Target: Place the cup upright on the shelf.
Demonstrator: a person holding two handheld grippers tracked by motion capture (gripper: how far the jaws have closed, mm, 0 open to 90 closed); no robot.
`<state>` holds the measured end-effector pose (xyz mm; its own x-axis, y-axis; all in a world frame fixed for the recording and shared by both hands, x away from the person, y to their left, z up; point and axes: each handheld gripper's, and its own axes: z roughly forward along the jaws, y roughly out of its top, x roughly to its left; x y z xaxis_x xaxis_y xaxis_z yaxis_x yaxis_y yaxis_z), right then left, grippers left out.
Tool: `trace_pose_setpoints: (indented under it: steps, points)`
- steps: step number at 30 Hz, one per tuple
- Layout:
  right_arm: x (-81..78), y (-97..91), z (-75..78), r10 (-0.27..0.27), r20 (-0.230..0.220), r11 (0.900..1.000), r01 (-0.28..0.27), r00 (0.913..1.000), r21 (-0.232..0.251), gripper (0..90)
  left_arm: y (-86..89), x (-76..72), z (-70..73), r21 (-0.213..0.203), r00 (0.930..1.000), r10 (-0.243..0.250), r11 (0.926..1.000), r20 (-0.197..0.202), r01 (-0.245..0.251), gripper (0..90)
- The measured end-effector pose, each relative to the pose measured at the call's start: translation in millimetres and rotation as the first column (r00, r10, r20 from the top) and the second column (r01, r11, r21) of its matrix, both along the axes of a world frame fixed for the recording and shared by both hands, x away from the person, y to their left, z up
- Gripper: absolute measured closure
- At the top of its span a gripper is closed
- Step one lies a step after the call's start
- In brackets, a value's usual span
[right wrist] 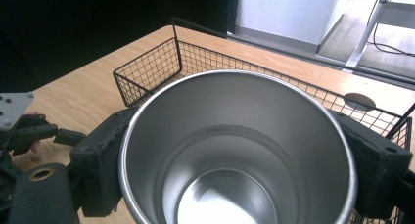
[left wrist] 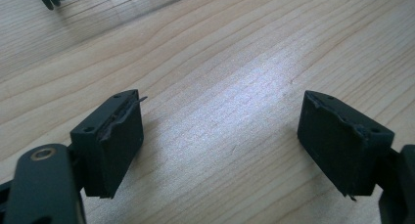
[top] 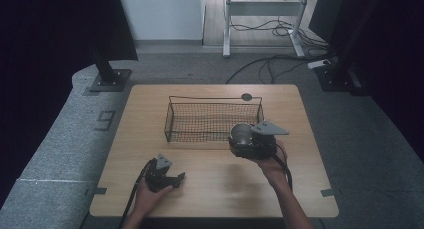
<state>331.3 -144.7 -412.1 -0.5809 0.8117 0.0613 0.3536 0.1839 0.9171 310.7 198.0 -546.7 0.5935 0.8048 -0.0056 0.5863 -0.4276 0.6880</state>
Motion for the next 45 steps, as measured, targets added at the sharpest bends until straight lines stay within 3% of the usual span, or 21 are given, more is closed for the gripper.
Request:
trace_pose_setpoints:
  steps: [26, 30, 45]
  points:
    - [30.3, 8.0, 14.8, -0.026, -0.011, 0.9996, 0.026, 0.9996, 0.006, 13.2, 0.0, 0.0, -0.1, 0.0, 1.0, 0.0, 1.0, 0.0, 0.0, 17.2]
    - [36.2, 7.9, 16.6, -0.026, -0.011, 0.9993, 0.026, 0.9996, 0.026, 13.2, 0.0, 0.0, -0.1, 0.0, 1.0, 0.001, 1.0, 0.0, -0.001, 17.2]
    - [50.0, 12.8, 20.6, -0.047, -0.014, 0.9989, 0.047, 0.9988, 0.006, 13.2, 0.0, 0.0, -0.1, 0.0, 1.0, 0.001, 1.0, 0.0, -0.001, 17.2]
